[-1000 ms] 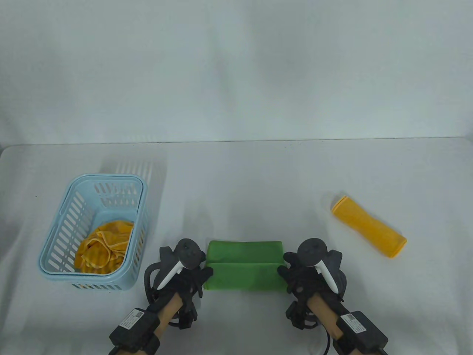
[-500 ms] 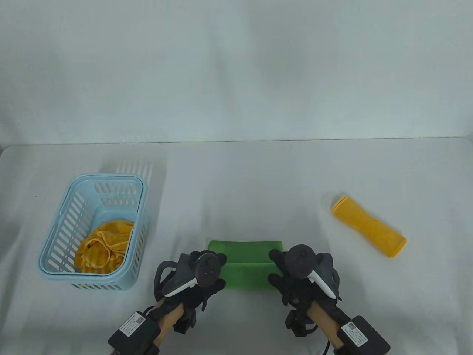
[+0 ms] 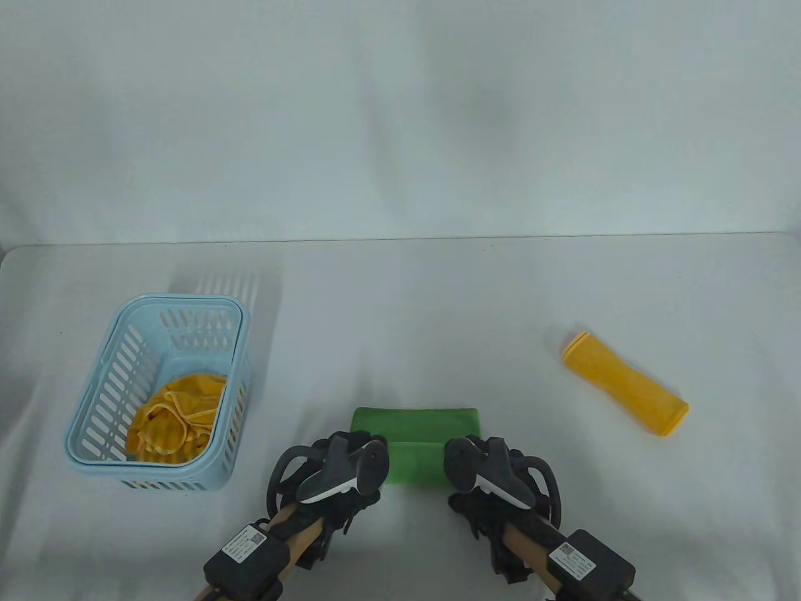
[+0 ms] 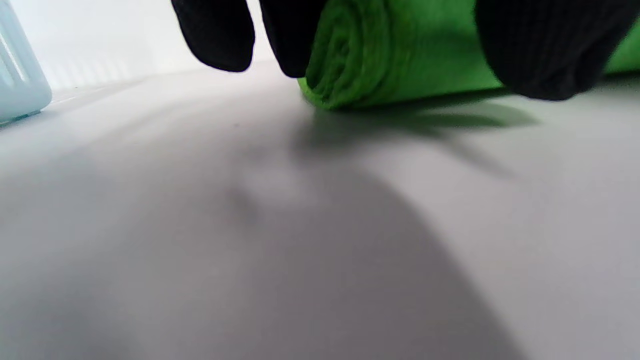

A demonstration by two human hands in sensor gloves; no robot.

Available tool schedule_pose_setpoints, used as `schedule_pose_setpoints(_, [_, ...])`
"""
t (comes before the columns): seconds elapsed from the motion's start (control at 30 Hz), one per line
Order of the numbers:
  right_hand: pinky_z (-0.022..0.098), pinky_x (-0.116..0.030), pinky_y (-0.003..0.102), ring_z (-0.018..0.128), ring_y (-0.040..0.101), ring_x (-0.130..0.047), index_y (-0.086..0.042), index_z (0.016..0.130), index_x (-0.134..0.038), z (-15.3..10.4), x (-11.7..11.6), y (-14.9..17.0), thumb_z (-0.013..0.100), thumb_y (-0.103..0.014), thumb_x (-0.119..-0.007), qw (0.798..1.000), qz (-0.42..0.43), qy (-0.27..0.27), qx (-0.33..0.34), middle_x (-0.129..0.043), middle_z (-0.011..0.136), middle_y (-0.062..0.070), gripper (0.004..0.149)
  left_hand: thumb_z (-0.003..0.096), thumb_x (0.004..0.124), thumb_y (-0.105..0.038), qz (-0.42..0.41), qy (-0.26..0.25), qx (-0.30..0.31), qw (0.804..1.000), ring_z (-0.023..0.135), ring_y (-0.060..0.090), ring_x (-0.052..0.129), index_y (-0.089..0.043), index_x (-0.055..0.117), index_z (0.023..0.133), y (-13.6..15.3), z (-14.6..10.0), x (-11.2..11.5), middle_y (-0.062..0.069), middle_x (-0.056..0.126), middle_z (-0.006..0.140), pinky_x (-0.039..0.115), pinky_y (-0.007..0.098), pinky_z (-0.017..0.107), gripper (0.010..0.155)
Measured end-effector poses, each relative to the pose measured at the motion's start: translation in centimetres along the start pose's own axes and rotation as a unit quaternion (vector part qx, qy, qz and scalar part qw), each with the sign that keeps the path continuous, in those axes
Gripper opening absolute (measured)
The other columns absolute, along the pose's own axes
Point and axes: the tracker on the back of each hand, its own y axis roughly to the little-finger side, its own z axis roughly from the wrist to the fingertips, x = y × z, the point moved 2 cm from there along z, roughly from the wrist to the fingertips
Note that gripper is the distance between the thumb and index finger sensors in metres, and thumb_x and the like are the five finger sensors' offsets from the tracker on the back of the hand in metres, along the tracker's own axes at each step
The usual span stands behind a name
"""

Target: Roll square towel into towel roll

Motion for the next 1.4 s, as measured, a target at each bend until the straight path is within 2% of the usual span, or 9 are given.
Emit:
schedule_pose_setpoints(0.17, [0.071, -0.051, 0.056, 0.102, 0.031, -0.052, -0.041, 0.097, -0.043, 0.2, 0.2, 0.5, 0.037, -0.044, -0.072, 0.999, 0.032, 0.012, -0.005, -0.045, 0.107, -0.011, 0.066, 0.0396, 0.072, -0.049, -0.005, 0.004, -0.009, 1.000, 0.106, 0.018, 0.054, -0.041, 0.032, 0.105, 0.4, 0.3, 0.3, -0.012, 0.037, 0.112, 0.055, 0.048, 0.080, 0.077])
schedule_pose_setpoints(0.27, [0.071, -0.052, 0.056, 0.101, 0.031, -0.054, -0.041, 0.096, -0.047, 0.3, 0.5, 0.9, 0.038, -0.044, -0.071, 0.998, 0.054, 0.015, -0.005, -0.050, 0.106, -0.011, 0.063, 0.0407, 0.071, -0.047, -0.034, 0.009, -0.005, 0.999, 0.106, 0.018, 0.056, -0.041, 0.036, 0.105, 0.9, 0.3, -0.1, -0.012, 0.042, 0.112, 0.056, 0.048, 0.080, 0.073])
schedule_pose_setpoints(0.4, [0.070, -0.054, 0.056, 0.100, 0.031, -0.058, -0.040, 0.096, -0.051, 0.5, 1.3, 1.6, 0.037, -0.045, -0.072, 0.994, 0.109, 0.000, 0.001, -0.059, 0.103, -0.009, 0.062, 0.0384, 0.074, -0.048, -0.088, 0.012, 0.002, 0.996, 0.100, 0.018, 0.071, -0.039, 0.048, 0.104, 1.8, 0.2, -0.9, -0.010, 0.058, 0.108, 0.062, 0.049, 0.077, 0.071])
schedule_pose_setpoints(0.57, [0.066, -0.061, 0.055, 0.091, 0.031, -0.072, -0.037, 0.095, -0.055, 1.0, 1.7, 3.6, 0.035, -0.049, -0.075, 0.968, 0.249, -0.030, -0.021, -0.079, 0.092, -0.004, 0.064, 0.0363, 0.077, -0.051, -0.241, 0.041, -0.014, 0.969, 0.086, 0.022, 0.089, -0.030, 0.061, 0.102, 4.2, 0.3, -1.2, -0.004, 0.080, 0.099, 0.072, 0.050, 0.070, 0.072])
schedule_pose_setpoints(0.7, [0.064, -0.064, 0.054, 0.081, 0.027, -0.080, -0.035, 0.093, -0.062, 1.4, 1.6, 4.7, 0.034, -0.051, -0.076, 0.948, 0.311, -0.040, -0.050, -0.089, 0.081, -0.002, 0.063, 0.0350, 0.078, -0.055, -0.274, 0.059, -0.029, 0.960, 0.074, 0.021, 0.099, -0.026, 0.067, 0.100, 5.3, 0.7, -1.2, -0.004, 0.090, 0.089, 0.077, 0.049, 0.064, 0.072])
schedule_pose_setpoints(0.9, [0.061, -0.068, 0.051, 0.068, 0.026, -0.087, -0.039, 0.086, -0.073, 1.4, 1.2, 5.1, 0.033, -0.054, -0.076, 0.948, 0.307, -0.055, -0.069, -0.096, 0.067, -0.002, 0.056, 0.0348, 0.078, -0.055, -0.274, 0.080, -0.047, 0.957, 0.061, 0.020, 0.104, -0.023, 0.073, 0.097, 5.7, 1.1, -0.7, -0.006, 0.098, 0.076, 0.080, 0.048, 0.060, 0.070])
schedule_pose_setpoints(1.0, [0.061, -0.066, 0.051, 0.071, 0.026, -0.082, -0.042, 0.086, -0.073, 1.4, 1.0, 5.2, 0.032, -0.056, -0.076, 0.951, 0.293, -0.041, -0.087, -0.090, 0.072, -0.004, 0.056, 0.0349, 0.077, -0.056, -0.262, 0.065, -0.063, 0.961, 0.060, 0.019, 0.103, -0.024, 0.072, 0.097, 5.5, 1.2, -0.8, -0.007, 0.098, 0.075, 0.079, 0.048, 0.060, 0.070])
schedule_pose_setpoints(1.13, [0.064, -0.061, 0.051, 0.076, 0.026, -0.075, -0.043, 0.089, -0.068, 1.4, 0.9, 5.7, 0.033, -0.056, -0.074, 0.953, 0.283, -0.015, -0.111, -0.079, 0.086, -0.004, 0.058, 0.0357, 0.073, -0.060, -0.233, 0.027, -0.089, 0.968, 0.065, 0.019, 0.099, -0.027, 0.067, 0.100, 5.7, 1.1, -0.9, -0.008, 0.092, 0.081, 0.077, 0.048, 0.063, 0.072])
schedule_pose_setpoints(1.4, [0.064, -0.062, 0.050, 0.077, 0.026, -0.075, -0.039, 0.092, -0.064, 1.5, 1.0, 6.4, 0.033, -0.055, -0.074, 0.948, 0.294, -0.016, -0.118, -0.078, 0.088, -0.004, 0.062, 0.0365, 0.072, -0.059, -0.246, 0.018, -0.105, 0.963, 0.070, 0.019, 0.097, -0.029, 0.066, 0.100, 6.6, 1.0, -1.0, -0.007, 0.089, 0.088, 0.075, 0.049, 0.065, 0.071])
